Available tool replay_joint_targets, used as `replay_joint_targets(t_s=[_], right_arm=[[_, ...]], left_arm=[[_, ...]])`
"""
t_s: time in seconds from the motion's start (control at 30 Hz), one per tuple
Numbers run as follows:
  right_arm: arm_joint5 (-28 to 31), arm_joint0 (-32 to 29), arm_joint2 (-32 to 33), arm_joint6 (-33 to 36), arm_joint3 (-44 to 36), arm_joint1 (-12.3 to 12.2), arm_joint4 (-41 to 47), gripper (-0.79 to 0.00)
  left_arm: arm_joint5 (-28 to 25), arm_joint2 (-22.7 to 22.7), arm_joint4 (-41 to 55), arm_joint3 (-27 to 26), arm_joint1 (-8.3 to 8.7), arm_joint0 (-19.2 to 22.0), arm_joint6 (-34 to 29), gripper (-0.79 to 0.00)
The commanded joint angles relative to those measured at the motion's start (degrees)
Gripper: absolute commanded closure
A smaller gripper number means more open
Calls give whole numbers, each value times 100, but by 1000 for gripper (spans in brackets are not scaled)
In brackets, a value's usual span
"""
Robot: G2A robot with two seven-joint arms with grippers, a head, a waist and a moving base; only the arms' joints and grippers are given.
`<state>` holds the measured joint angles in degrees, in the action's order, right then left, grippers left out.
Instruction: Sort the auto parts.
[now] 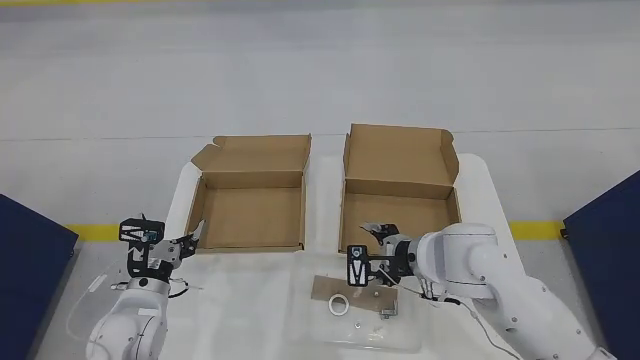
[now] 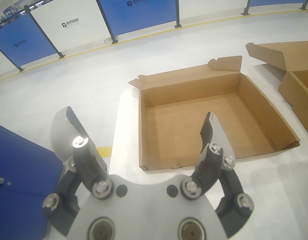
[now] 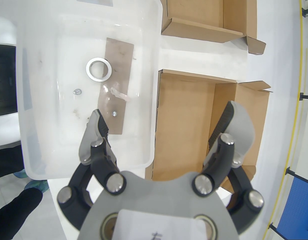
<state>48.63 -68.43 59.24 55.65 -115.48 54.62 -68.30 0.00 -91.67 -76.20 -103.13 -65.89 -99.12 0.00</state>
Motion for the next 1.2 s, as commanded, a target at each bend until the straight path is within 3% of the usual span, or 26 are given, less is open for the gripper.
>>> replay_joint_targets(t_s=[0.0,0.2,0.43,0.8,1.17], right_arm=[[5,-5,-58,-13,34,-4,-73,-785],[-204,214,-224,206,97,-103,374,-785],[-693,997,-1123,697,195,-447,1119,-785],[-1987,3250,-3189,1990,17,-962,3305,-785],[-2011,3154,-3316,2012,35,-944,3207,-785]], left_arm=[[0,0,0,0,0,0,0,-785],[0,0,0,0,0,0,0,-785],[0,0,0,0,0,0,0,-785],[0,0,0,0,0,0,0,-785],[0,0,0,0,0,0,0,-785]])
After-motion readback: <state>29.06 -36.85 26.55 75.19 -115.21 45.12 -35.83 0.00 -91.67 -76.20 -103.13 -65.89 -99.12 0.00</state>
